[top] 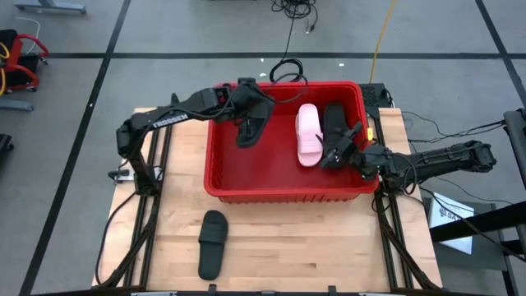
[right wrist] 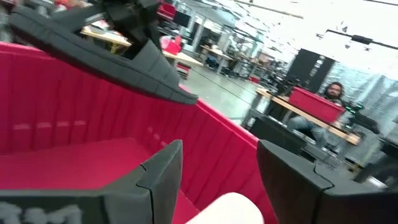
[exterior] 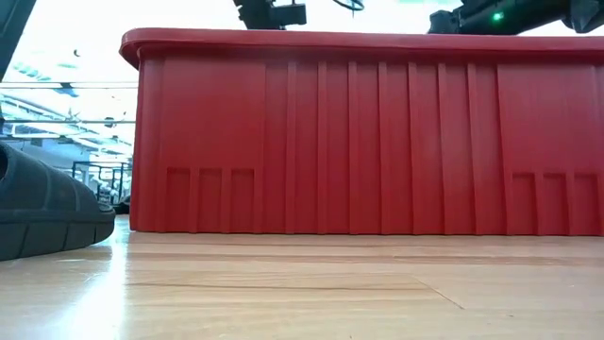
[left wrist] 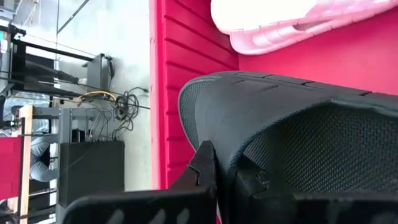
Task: Pick and place slides into bin
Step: Put the black slide into the red organizer bin
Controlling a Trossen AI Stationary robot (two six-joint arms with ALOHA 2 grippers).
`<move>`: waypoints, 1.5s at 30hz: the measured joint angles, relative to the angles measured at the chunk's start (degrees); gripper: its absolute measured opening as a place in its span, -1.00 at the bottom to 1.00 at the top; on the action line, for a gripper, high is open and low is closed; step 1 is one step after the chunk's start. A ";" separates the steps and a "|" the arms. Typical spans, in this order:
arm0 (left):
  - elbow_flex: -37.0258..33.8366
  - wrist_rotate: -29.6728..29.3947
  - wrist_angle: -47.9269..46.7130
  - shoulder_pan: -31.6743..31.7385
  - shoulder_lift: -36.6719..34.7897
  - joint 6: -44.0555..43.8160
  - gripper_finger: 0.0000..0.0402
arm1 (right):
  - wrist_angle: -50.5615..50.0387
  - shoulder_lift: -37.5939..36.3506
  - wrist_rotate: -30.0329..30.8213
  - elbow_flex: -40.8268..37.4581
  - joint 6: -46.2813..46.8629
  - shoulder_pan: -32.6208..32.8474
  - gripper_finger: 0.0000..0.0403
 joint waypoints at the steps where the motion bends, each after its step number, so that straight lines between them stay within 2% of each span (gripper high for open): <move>1: 0.00 0.02 0.65 0.00 0.57 -0.14 -0.99 | -0.19 0.00 0.68 0.00 -0.01 -0.02 -0.03; 9: 0.00 0.00 1.83 0.00 4.85 -2.97 -0.99 | -1.67 -0.22 2.13 0.00 -0.25 -0.05 -0.03; 19: -0.04 -1.76 9.28 -1.78 10.68 -3.99 -0.98 | -2.63 -0.62 3.70 0.00 -1.30 -0.05 -0.03; 23: -0.04 -4.16 11.62 -1.87 11.72 -6.49 -0.99 | -2.59 -0.90 3.70 0.02 -1.27 -0.05 -0.03; 31: -0.04 -4.46 13.33 -1.81 13.88 -11.26 -0.98 | -4.42 -2.18 5.98 0.09 -1.28 -0.01 -0.03; 45: -0.02 -6.54 18.66 -1.05 21.15 -9.63 -0.99 | -6.24 -3.54 6.59 0.07 -0.88 0.01 -0.03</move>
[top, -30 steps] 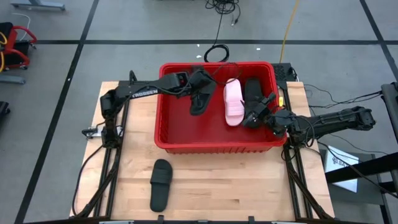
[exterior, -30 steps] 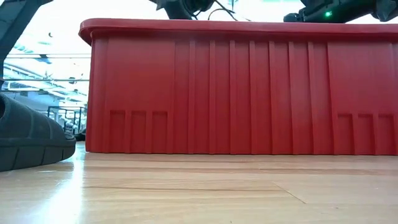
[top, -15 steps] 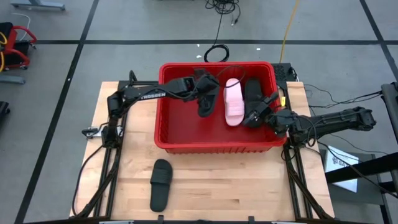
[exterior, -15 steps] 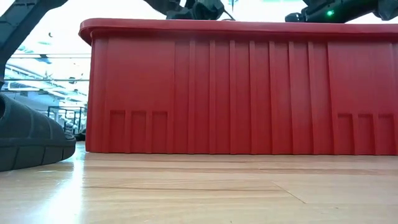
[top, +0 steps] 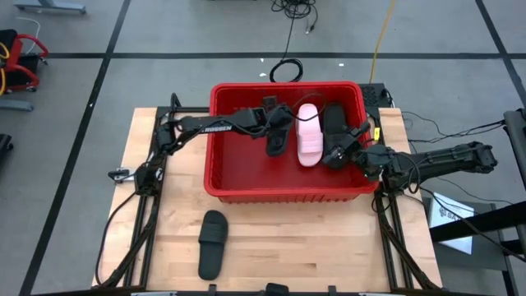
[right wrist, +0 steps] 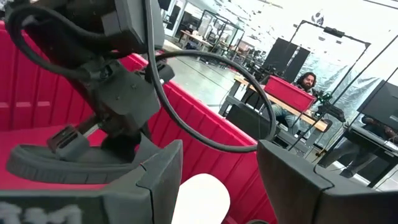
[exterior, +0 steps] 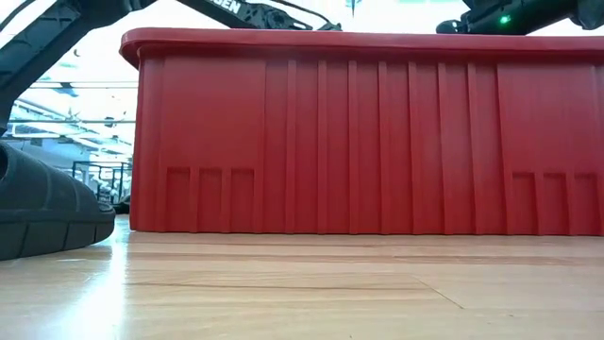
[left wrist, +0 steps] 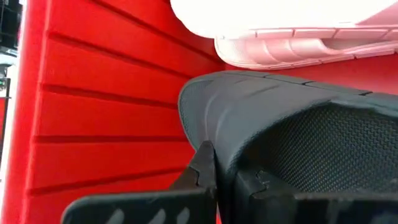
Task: Pick and place slides into bin
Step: Put the black slide into the red organizer bin
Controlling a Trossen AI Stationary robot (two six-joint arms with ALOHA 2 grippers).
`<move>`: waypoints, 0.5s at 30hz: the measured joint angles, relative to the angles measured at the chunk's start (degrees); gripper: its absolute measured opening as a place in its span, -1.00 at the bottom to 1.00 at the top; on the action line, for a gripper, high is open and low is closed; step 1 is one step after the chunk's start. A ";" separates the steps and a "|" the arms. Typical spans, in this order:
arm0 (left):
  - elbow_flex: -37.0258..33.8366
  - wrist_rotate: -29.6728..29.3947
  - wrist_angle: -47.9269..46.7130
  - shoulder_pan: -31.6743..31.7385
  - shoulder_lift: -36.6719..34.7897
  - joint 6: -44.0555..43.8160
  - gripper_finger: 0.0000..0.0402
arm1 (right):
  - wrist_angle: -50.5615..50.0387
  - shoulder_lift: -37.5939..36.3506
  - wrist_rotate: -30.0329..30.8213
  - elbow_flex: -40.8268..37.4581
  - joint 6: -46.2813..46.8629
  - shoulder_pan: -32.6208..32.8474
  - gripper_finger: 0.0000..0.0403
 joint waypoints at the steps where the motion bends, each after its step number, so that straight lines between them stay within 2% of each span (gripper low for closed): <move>1: -0.02 0.05 0.25 0.14 0.03 0.03 -0.98 | 0.00 0.00 0.00 0.00 0.00 0.00 -0.03; 15: 0.04 2.49 4.90 2.25 3.11 0.25 -0.99 | -0.09 0.00 -0.07 -0.02 0.03 0.02 -0.03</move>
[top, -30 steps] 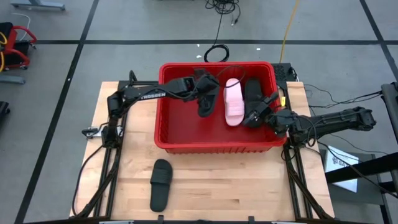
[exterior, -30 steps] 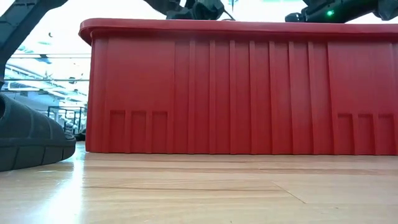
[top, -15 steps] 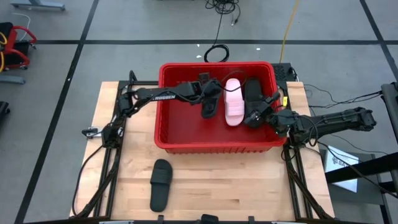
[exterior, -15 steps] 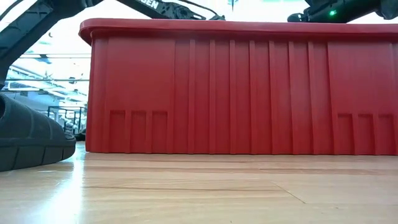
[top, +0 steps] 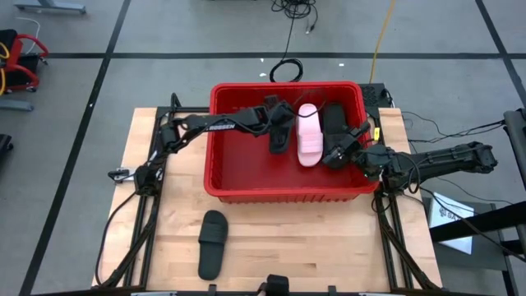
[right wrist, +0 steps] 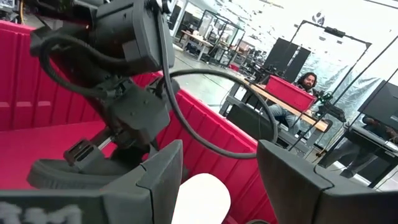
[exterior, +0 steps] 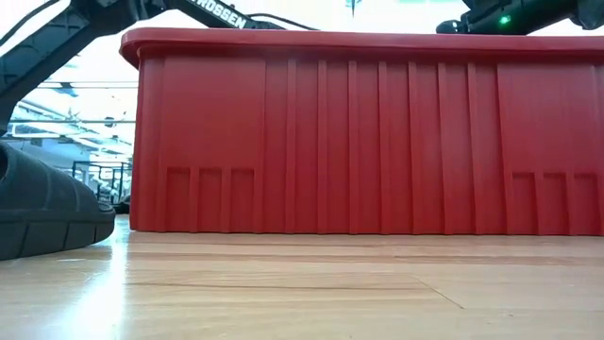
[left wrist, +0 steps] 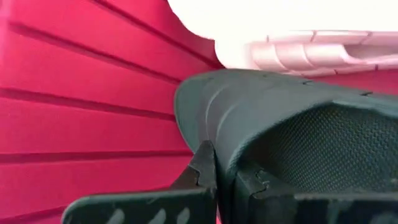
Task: Pick and place slides into bin
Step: Put the black slide into the red organizer bin
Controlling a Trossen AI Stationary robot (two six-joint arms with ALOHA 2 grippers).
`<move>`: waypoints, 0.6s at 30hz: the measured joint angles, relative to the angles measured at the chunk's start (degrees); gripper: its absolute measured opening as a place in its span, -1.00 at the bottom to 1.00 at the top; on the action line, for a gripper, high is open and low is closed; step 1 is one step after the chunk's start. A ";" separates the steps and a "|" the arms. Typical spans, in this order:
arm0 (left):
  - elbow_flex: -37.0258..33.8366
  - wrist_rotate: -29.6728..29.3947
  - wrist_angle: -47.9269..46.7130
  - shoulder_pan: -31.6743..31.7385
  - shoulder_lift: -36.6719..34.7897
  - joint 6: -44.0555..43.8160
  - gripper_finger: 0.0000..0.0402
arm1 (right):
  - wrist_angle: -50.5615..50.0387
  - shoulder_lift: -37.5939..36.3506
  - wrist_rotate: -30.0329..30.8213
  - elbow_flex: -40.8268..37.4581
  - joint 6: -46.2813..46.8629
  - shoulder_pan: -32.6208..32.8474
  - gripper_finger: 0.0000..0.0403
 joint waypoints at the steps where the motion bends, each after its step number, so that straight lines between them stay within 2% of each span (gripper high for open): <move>1: 0.00 -0.06 0.35 0.00 0.53 0.16 -0.99 | 0.01 0.00 -0.08 0.00 -0.01 0.00 -0.03; 18: 0.00 0.83 2.07 0.04 1.47 -0.96 -0.99 | 0.00 0.00 -0.15 -0.04 -0.01 0.00 -0.03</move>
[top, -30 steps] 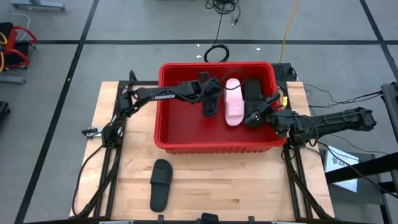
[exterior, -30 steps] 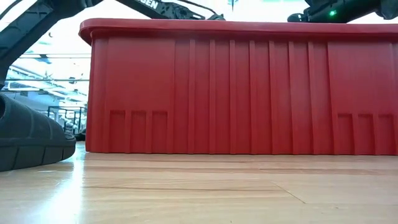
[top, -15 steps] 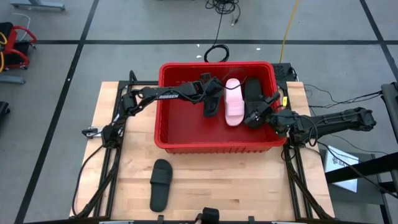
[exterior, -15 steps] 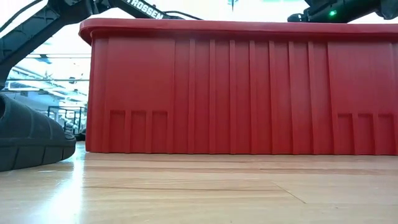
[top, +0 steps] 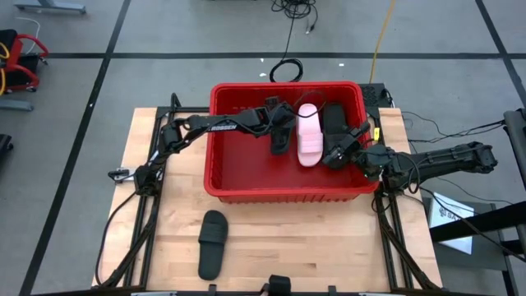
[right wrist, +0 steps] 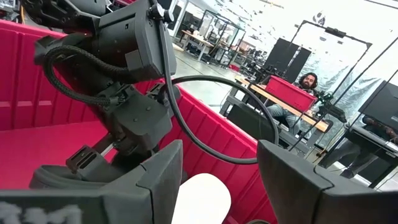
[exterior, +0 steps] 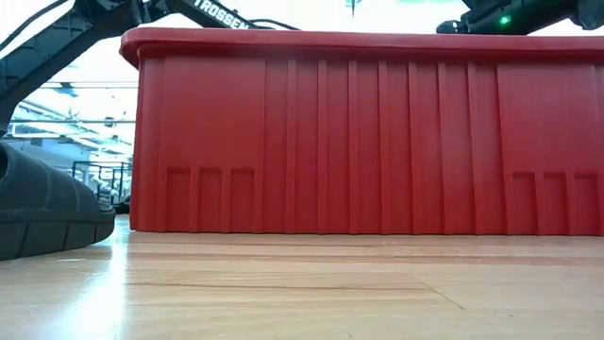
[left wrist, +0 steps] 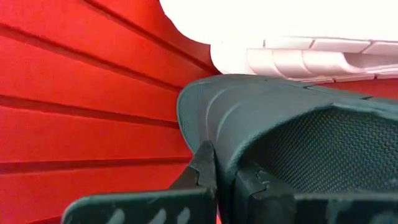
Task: Pick and place slides into bin
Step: Put the black slide into the red organizer bin
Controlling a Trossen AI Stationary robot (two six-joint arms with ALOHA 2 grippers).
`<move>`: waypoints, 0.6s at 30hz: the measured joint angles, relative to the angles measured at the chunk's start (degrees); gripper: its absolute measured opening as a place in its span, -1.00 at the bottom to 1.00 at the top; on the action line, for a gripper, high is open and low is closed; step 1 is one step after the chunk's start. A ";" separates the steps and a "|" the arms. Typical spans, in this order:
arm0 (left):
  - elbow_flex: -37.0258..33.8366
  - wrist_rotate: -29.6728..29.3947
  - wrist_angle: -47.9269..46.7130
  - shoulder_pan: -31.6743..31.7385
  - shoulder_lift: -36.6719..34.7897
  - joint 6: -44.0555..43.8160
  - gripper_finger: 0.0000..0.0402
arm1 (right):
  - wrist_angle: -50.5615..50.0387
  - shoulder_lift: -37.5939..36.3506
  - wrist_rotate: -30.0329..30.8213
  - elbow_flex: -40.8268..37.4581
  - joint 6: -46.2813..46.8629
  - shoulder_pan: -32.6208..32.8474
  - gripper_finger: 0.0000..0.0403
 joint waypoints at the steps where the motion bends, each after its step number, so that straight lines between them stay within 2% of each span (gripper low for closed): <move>1: 0.00 0.30 0.01 0.00 0.00 -0.14 -0.99 | 0.00 0.00 0.00 0.00 0.00 0.00 -0.03; 9: -0.02 0.18 0.11 -0.75 0.00 -1.18 -0.85 | -0.02 0.00 -0.02 0.00 0.00 0.00 -0.03; 18: -0.02 1.75 0.09 -0.87 0.00 -1.12 -0.60 | 0.00 0.00 -0.04 0.00 0.00 0.00 -0.03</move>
